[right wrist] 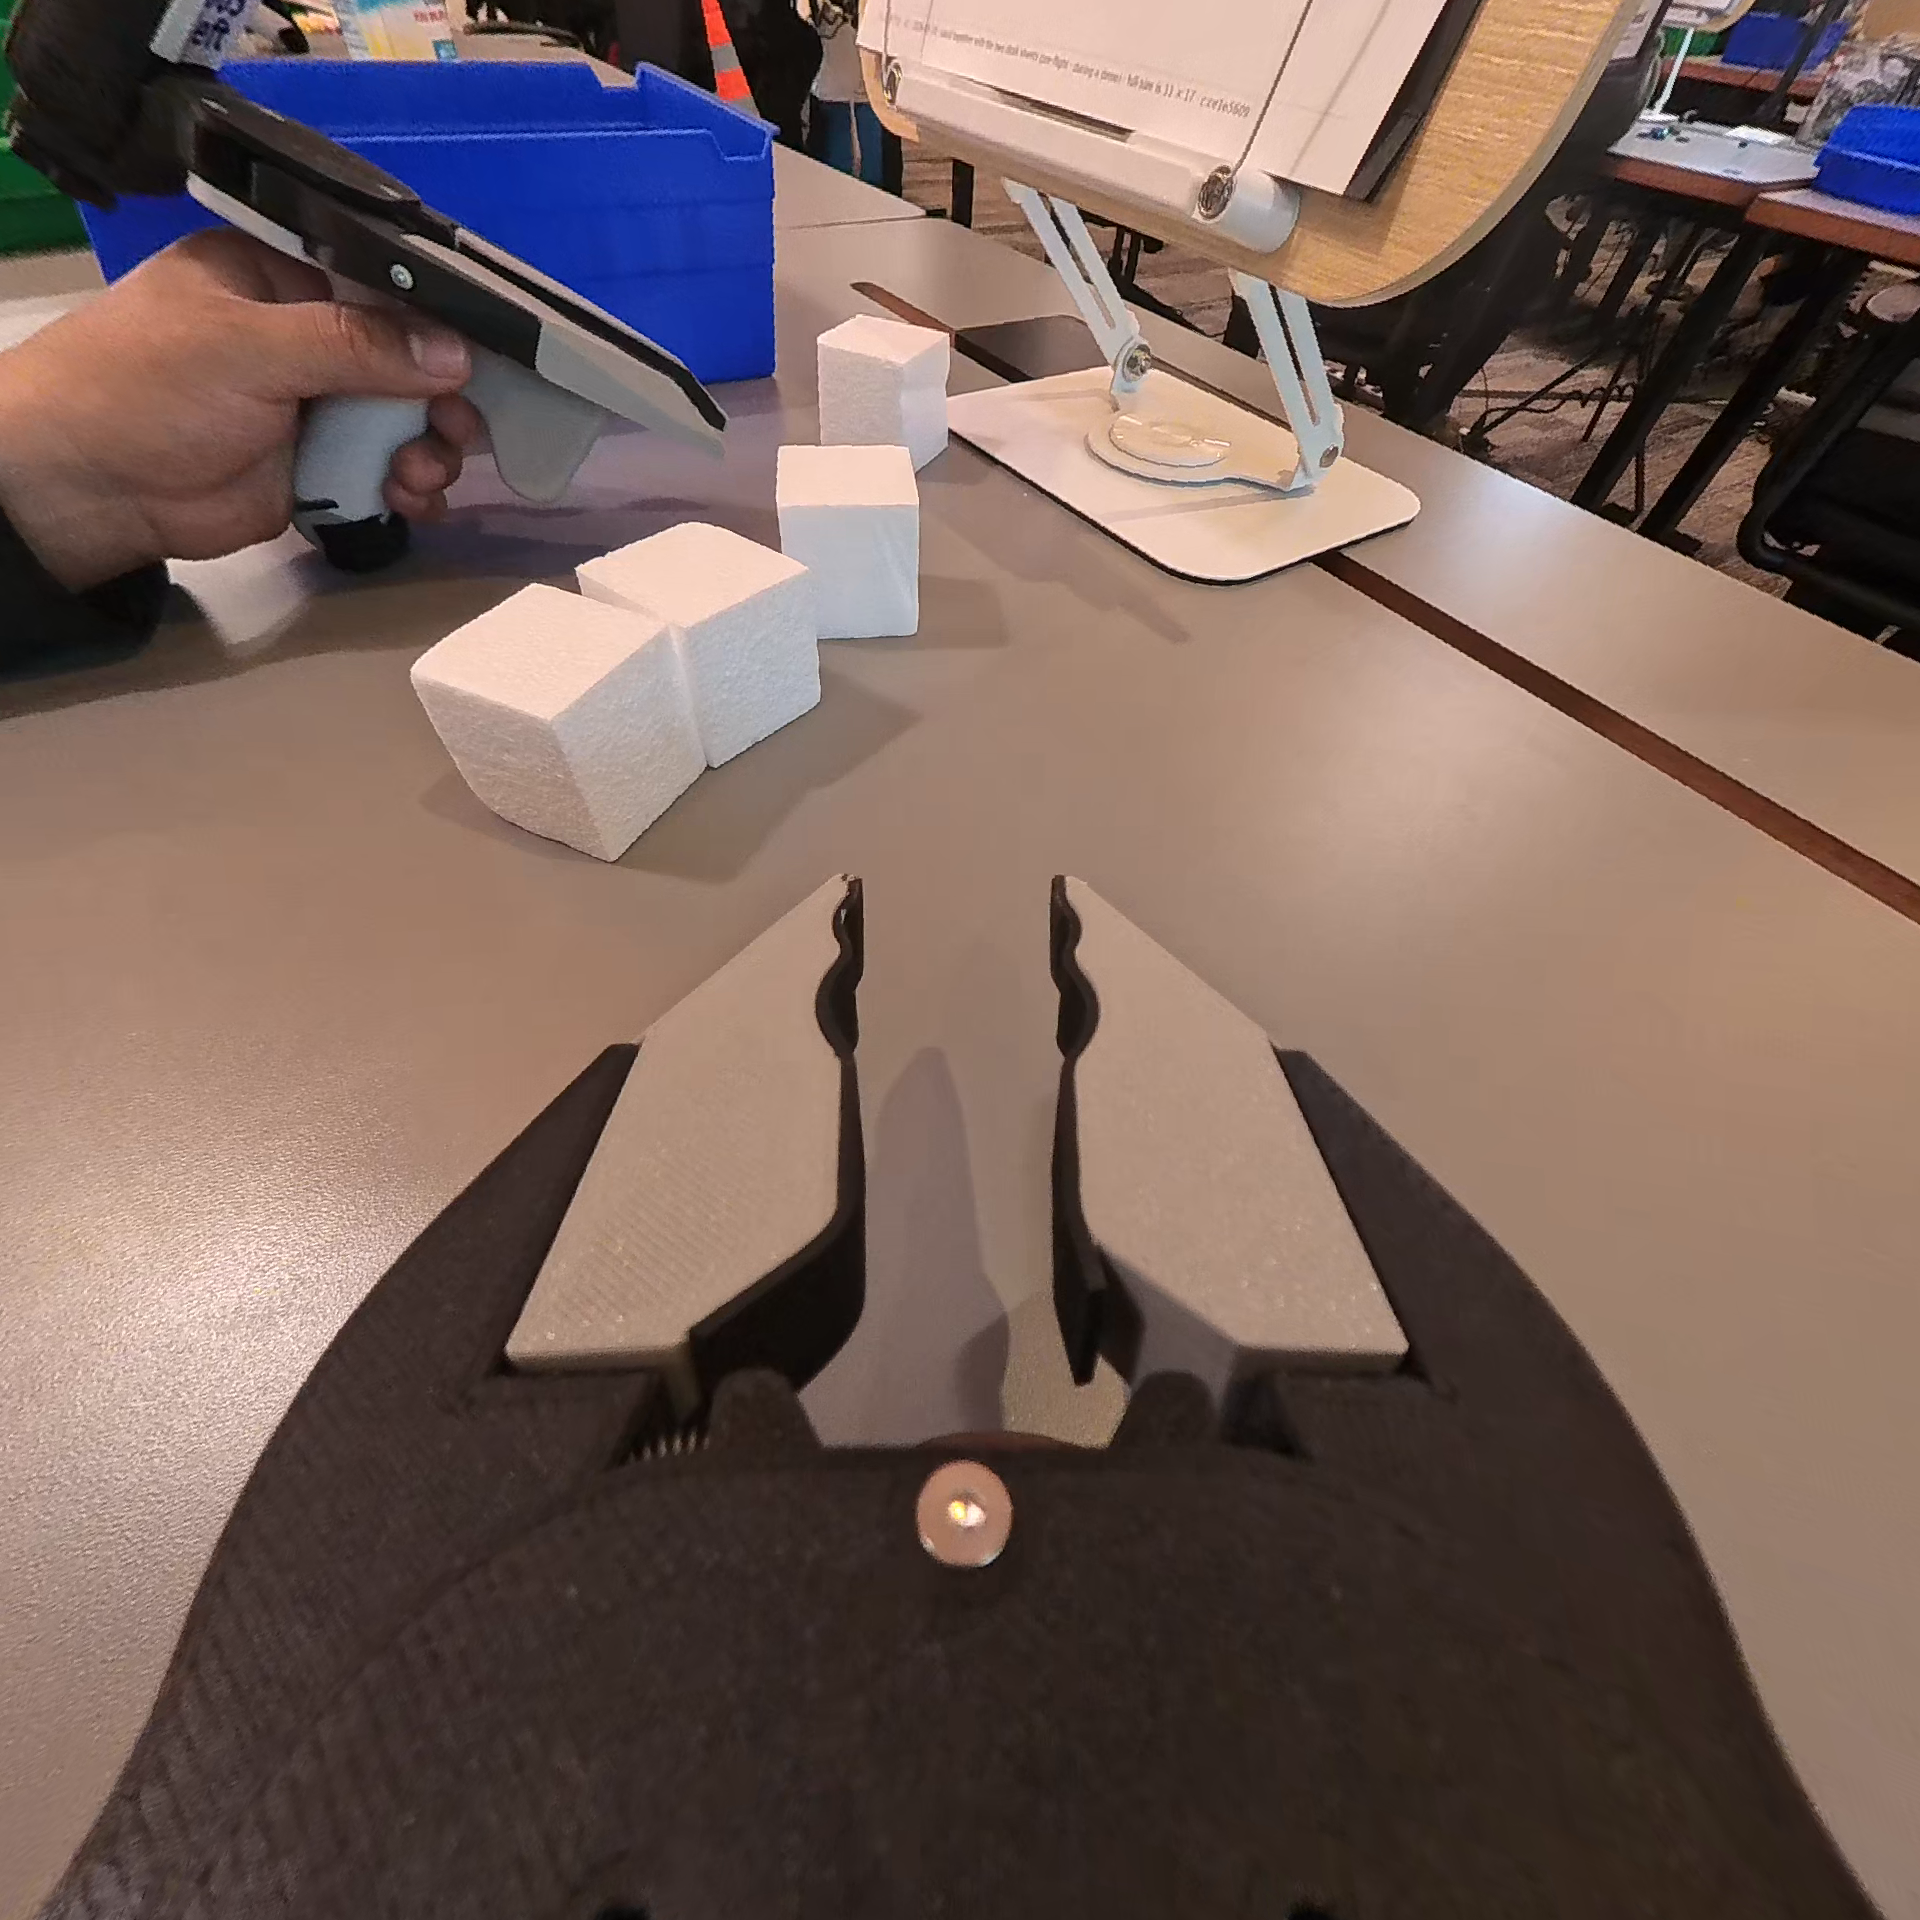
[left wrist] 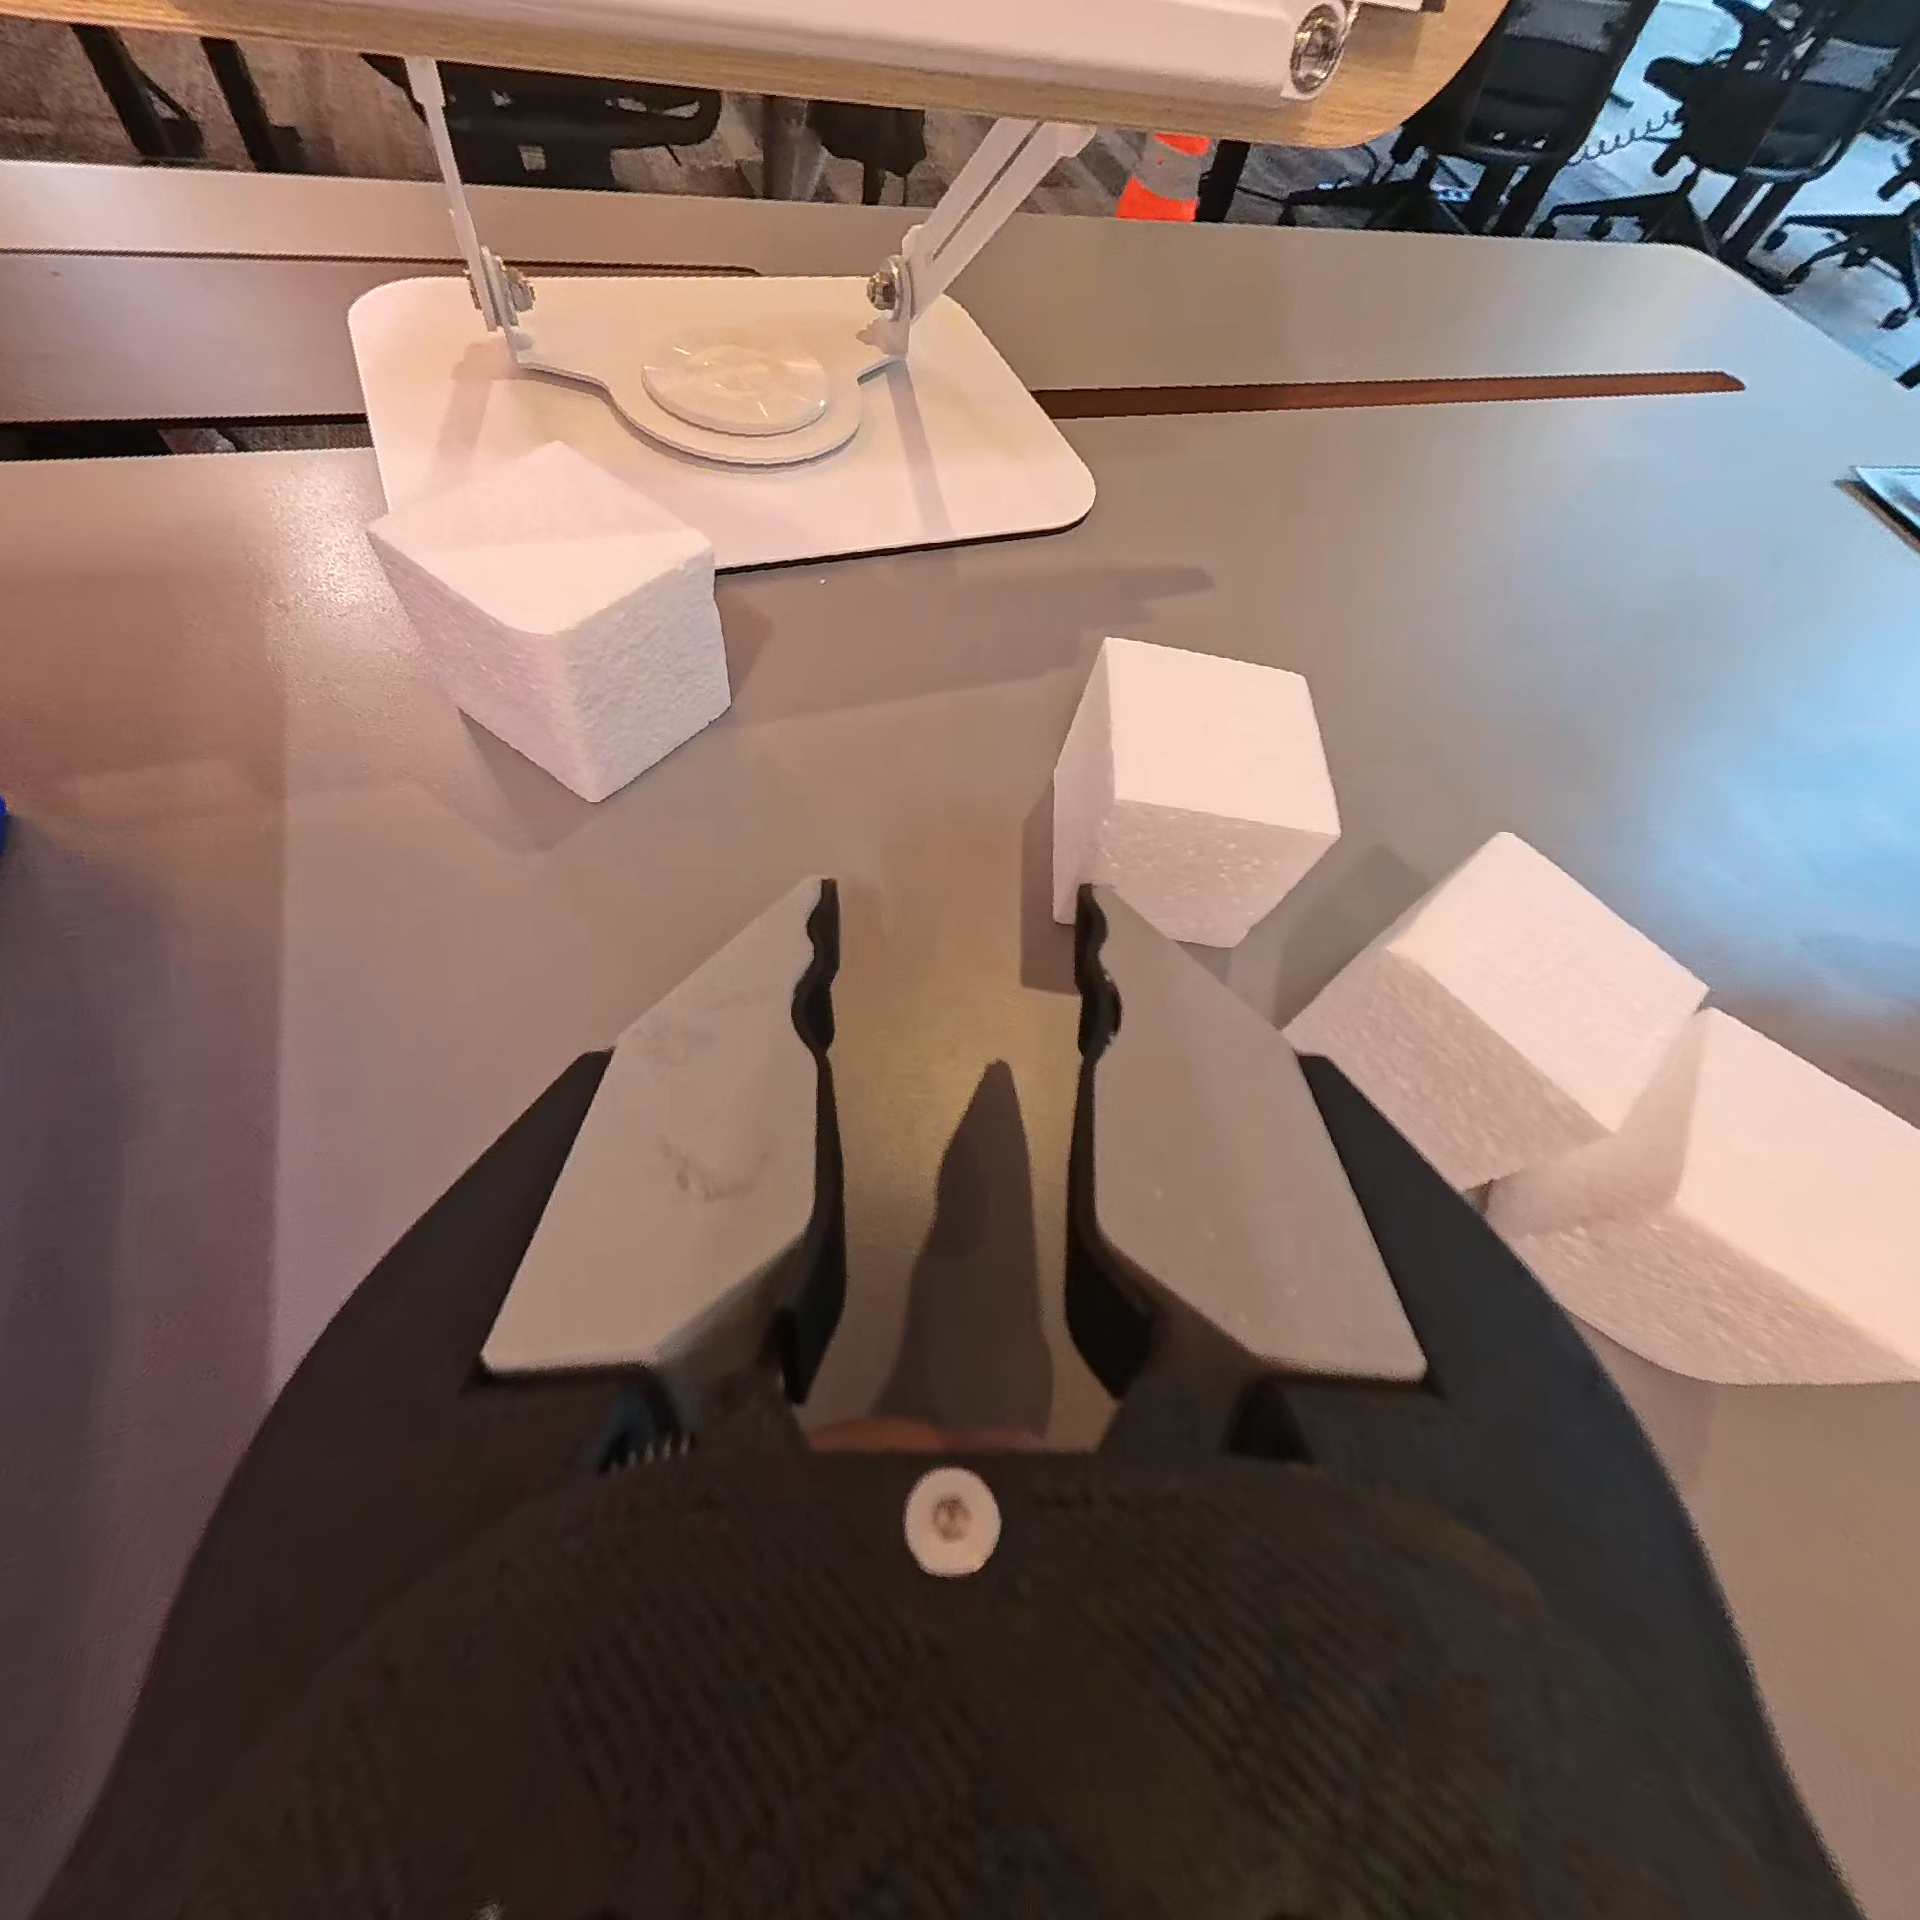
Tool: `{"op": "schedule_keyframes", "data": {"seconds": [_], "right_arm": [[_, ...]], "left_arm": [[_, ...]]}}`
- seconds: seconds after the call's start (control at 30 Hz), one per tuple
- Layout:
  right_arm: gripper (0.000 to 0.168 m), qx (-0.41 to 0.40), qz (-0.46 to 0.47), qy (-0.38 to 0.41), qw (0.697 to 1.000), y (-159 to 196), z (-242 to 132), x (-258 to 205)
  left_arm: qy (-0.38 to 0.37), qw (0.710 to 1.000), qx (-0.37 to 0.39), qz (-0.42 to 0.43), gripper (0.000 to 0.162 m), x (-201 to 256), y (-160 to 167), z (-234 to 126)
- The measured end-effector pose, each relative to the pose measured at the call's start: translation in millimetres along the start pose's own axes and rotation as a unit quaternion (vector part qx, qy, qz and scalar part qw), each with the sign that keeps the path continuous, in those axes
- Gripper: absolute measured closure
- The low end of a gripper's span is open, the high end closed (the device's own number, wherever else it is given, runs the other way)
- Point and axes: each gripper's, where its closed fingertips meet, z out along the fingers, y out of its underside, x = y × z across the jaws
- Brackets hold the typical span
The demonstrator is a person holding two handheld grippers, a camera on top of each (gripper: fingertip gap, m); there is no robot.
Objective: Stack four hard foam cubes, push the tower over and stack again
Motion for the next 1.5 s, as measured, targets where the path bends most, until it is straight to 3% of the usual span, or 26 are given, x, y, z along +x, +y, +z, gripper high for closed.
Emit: {"op": "schedule_keyframes", "data": {"seconds": [0.13,0.3,0.5,0.73,1.13,1.5], "right_arm": [[0.135,0.0,0.001,0.0,1.0,0.1,-0.1,0.1],[0.135,0.0,0.0,-0.001,1.0,-0.1,-0.3,-0.3],[0.135,-0.001,-0.001,-0.001,1.0,0.3,-0.1,-0.5],[0.136,-0.006,-0.001,0.001,1.0,1.4,0.9,0.1],[0.136,-0.001,0.001,0.002,1.0,0.3,-0.3,0.6],[0.136,-0.002,-0.007,0.0,1.0,0.3,-0.2,-1.2]], "left_arm": [[0.054,0.999,-0.002,0.01,0.127,18.0,2.0,-2.6],[0.148,0.988,-0.025,0.043,0.162,54.3,12.1,-6.2],[0.19,0.972,-0.078,0.11,0.162,92.7,32.9,-0.6],[0.175,0.978,-0.06,0.091,0.157,127.4,25.2,15.7],[0.176,0.984,-0.033,0.015,0.15,99.4,14.0,5.4],[0.168,0.985,-0.036,0.032,0.15,98.7,16.1,4.9]]}}
